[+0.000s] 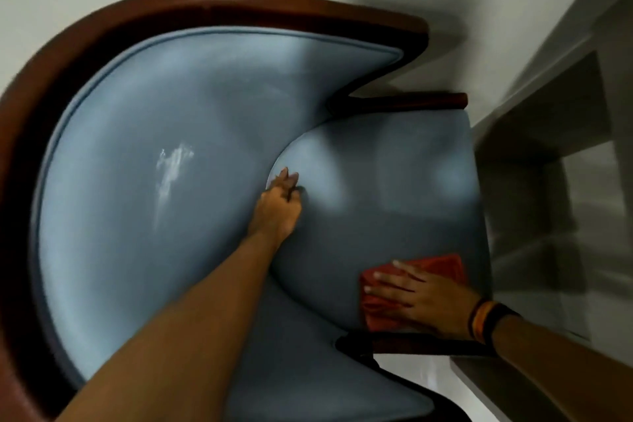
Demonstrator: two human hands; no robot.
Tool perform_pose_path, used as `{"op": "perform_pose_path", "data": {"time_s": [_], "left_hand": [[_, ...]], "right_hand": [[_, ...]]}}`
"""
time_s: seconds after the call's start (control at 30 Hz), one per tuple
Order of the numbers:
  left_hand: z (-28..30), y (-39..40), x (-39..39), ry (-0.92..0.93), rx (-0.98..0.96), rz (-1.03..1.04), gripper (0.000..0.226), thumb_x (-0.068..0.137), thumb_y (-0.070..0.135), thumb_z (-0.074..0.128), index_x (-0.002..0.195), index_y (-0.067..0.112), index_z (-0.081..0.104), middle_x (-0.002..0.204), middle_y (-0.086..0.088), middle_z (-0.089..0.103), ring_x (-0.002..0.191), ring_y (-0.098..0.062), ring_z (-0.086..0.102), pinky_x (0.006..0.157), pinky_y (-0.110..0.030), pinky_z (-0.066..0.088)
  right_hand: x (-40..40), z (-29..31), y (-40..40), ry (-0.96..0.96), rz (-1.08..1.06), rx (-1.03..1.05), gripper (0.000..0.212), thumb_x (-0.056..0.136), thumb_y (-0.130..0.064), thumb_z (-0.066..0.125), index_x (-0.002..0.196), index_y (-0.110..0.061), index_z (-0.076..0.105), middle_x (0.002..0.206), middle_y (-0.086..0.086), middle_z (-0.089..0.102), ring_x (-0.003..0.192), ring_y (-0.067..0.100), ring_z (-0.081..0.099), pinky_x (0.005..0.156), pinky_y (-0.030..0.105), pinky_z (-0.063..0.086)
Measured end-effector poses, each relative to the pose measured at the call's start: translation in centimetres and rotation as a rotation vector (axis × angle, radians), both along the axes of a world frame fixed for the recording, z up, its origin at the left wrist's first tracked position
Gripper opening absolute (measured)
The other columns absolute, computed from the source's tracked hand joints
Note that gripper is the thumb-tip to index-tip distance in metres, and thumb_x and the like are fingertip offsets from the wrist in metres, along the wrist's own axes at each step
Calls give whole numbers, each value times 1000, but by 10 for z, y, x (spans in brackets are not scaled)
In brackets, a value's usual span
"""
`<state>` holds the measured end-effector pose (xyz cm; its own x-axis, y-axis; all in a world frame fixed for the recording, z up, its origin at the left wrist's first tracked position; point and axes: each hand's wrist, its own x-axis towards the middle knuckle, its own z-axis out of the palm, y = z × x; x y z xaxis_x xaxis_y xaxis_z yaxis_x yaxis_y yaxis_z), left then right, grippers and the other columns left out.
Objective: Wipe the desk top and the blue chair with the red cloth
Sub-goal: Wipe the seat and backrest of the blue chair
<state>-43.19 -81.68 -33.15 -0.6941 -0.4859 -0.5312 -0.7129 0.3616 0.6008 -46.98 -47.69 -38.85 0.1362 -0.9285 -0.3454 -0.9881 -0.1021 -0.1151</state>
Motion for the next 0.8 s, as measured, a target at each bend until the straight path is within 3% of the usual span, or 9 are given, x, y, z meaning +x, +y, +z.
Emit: {"op": "perform_pose_path", "data": {"time_s": [0.17, 0.27, 0.37, 0.43, 0.5, 0.6, 0.67, 0.73, 0.8], "left_hand": [[42, 31, 28, -217, 0, -220, 43, 108, 19, 50, 150, 11, 54, 161, -9, 48, 147, -27, 48, 121, -32, 35], [91, 35, 38, -394, -30, -517, 46, 110, 31, 45, 154, 18, 48, 156, -12, 53, 142, -33, 52, 116, -37, 42], [156, -2, 62, -247, -321, -1006, 50, 110, 38, 40, 158, 25, 45, 162, -3, 48, 147, -27, 48, 120, -40, 42], [204, -56, 74, -10, -563, -1299, 51, 107, 43, 36, 147, 23, 60, 150, -1, 62, 140, -23, 58, 114, -40, 51], [250, -119, 77, 85, -715, -1528, 55, 109, 47, 30, 145, 21, 62, 149, -2, 62, 143, -22, 55, 118, -42, 47], [291, -202, 60, 114, -817, -1729, 55, 109, 47, 33, 152, 18, 52, 162, -6, 45, 155, -22, 37, 126, -43, 33], [291, -236, 41, 82, -853, -1818, 57, 109, 46, 34, 157, 17, 46, 167, -3, 36, 159, -21, 28, 127, -45, 32], [275, -252, 29, 84, -860, -1875, 59, 110, 46, 31, 159, 15, 42, 169, -2, 34, 160, -21, 26, 126, -48, 35], [254, -257, 24, 124, -853, -1885, 61, 110, 47, 29, 162, 15, 37, 171, -4, 30, 161, -20, 22, 128, -46, 30]], "right_hand": [[16, 40, 23, -175, -654, 87, 62, 99, -37, 41, 156, -48, 19, 167, -16, 23, 152, 16, 30, 113, 45, 40], [36, 75, -12, -797, -1255, -129, 41, 107, -30, 43, 135, -61, 45, 154, -30, 37, 142, -11, 32, 117, 28, 25], [47, 121, -61, -1445, -1614, -64, 23, 90, -49, 67, 113, -46, 68, 137, -7, 65, 124, 9, 60, 114, 35, 39], [57, 149, -100, -1633, -1580, 34, 58, 71, -74, 67, 112, -34, 74, 111, -8, 78, 102, 10, 71, 100, 39, 51], [77, 182, -143, -1566, -1373, 85, 70, 77, -79, 54, 128, -32, 66, 99, -23, 75, 91, 0, 68, 97, 36, 47], [110, 203, -198, -1208, -1001, 183, 62, 99, -65, 38, 155, -40, 30, 155, -25, 36, 143, 4, 38, 122, 32, 28], [122, 194, -214, -917, -866, 181, 60, 101, -63, 30, 157, -51, 11, 169, -18, 11, 154, 17, 23, 125, 40, 21], [122, 185, -212, -842, -878, 197, 53, 103, -57, 27, 154, -57, 11, 169, -15, 14, 150, 24, 32, 123, 42, 25], [118, 163, -203, -924, -1044, 268, 49, 104, -59, 26, 148, -45, 41, 159, -2, 45, 141, 27, 48, 117, 37, 35]]}}
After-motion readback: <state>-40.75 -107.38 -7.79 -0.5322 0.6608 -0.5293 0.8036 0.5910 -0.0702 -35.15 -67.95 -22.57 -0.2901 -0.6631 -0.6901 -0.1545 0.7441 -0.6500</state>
